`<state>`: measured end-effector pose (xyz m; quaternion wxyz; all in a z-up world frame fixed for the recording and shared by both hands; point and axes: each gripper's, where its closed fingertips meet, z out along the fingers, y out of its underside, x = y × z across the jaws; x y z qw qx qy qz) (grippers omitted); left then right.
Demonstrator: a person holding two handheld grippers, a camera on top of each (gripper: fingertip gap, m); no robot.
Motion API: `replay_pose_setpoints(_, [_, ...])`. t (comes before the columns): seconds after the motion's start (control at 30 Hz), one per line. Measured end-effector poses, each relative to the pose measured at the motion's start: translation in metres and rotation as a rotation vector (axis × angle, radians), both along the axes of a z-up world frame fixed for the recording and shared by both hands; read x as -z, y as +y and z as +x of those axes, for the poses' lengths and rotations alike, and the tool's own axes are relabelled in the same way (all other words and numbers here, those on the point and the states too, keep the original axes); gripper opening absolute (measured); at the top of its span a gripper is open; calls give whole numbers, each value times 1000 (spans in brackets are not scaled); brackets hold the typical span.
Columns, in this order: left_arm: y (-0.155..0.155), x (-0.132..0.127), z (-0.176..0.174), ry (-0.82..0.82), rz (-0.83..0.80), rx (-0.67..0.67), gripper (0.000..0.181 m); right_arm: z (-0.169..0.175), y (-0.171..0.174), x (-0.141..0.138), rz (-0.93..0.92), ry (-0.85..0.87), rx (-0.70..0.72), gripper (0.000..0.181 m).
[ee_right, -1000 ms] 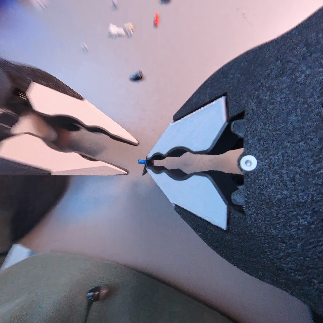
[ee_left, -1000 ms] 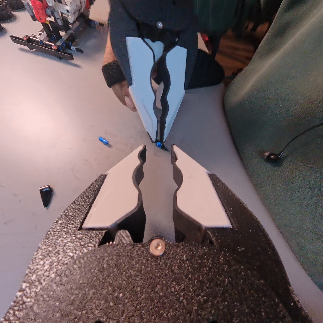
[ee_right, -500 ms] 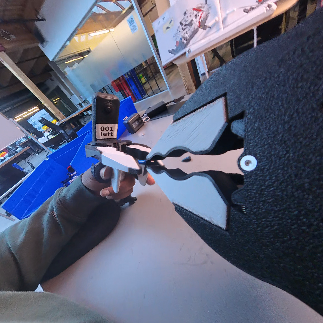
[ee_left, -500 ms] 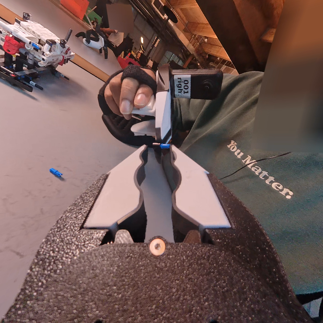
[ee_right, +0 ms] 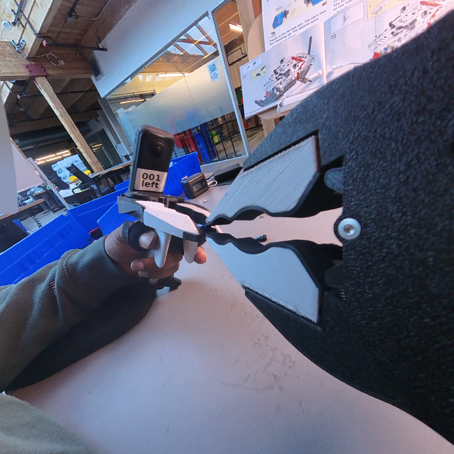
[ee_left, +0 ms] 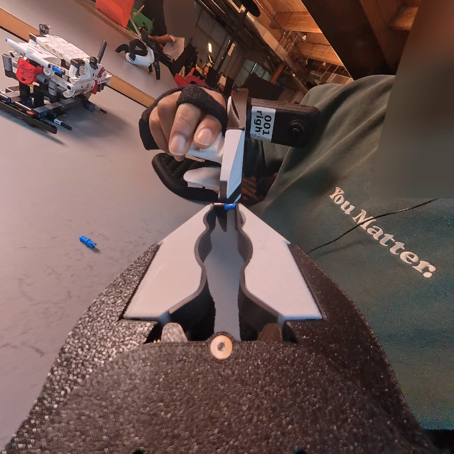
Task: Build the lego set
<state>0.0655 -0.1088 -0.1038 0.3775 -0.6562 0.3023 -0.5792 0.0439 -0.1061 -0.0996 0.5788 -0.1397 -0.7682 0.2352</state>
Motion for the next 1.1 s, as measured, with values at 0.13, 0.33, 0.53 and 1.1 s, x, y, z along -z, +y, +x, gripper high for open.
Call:
replay_pose_setpoints(0.13, [5, 4, 1, 79, 65, -47, 14, 3, 10, 1, -12, -9, 44, 16])
replay_pose_setpoints(0.33, [15, 16, -2, 266, 202, -152, 15, 14, 22, 1, -191, -75, 97, 20])
replay_pose_setpoints(0.53, [41, 61, -20, 736, 393, -326, 15, 18, 38, 13, -545, -170, 225, 17])
replay_pose_setpoints(1.1, [28, 106, -68, 872, -89, -358, 27, 17, 76, 91, -542, -512, 463, 16])
